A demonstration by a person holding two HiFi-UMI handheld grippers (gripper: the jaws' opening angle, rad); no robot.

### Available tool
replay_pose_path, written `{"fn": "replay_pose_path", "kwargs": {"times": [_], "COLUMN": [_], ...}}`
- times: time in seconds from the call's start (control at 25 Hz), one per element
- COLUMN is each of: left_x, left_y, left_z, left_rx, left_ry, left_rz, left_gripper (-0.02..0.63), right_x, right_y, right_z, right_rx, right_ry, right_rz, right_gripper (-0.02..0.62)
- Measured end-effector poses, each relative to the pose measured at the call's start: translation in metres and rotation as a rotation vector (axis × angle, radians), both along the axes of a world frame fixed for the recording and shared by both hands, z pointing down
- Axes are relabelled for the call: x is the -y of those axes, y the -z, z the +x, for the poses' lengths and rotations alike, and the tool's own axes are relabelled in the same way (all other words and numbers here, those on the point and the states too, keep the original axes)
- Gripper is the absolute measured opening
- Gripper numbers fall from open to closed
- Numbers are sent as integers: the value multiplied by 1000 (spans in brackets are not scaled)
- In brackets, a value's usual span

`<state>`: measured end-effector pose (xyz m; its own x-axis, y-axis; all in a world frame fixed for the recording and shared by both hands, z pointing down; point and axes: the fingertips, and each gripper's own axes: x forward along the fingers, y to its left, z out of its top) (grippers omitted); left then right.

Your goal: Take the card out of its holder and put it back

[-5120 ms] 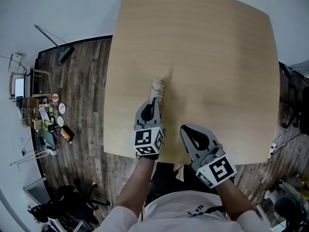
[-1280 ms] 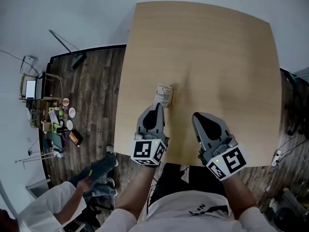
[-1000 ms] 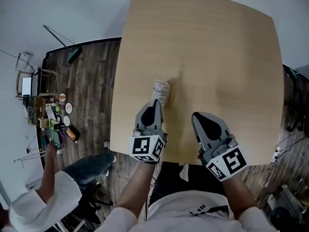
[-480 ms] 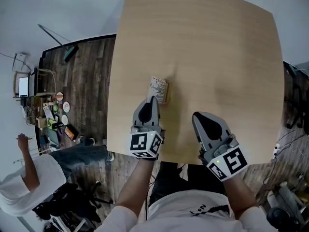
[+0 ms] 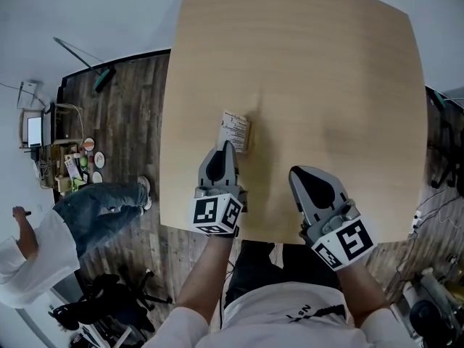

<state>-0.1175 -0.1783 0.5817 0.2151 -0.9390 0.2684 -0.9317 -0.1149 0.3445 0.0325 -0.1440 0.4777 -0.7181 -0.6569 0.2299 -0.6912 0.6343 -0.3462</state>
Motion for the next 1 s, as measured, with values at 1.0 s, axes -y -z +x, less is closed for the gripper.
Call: {"fn": "replay_pose_path", "kwargs": {"times": [1.0], "left_x": [-3], "left_y": [8], "left_z": [2], "left_rx": [85], "left_ry": [-65], "left_rz": [-6], "left_gripper": [32], "right_x": [-12], "right_y": [-2], "right_z": [-11], "right_rx": [-3], "right_ry": [28], "right_rz": [-14], "right_gripper": [12]}}
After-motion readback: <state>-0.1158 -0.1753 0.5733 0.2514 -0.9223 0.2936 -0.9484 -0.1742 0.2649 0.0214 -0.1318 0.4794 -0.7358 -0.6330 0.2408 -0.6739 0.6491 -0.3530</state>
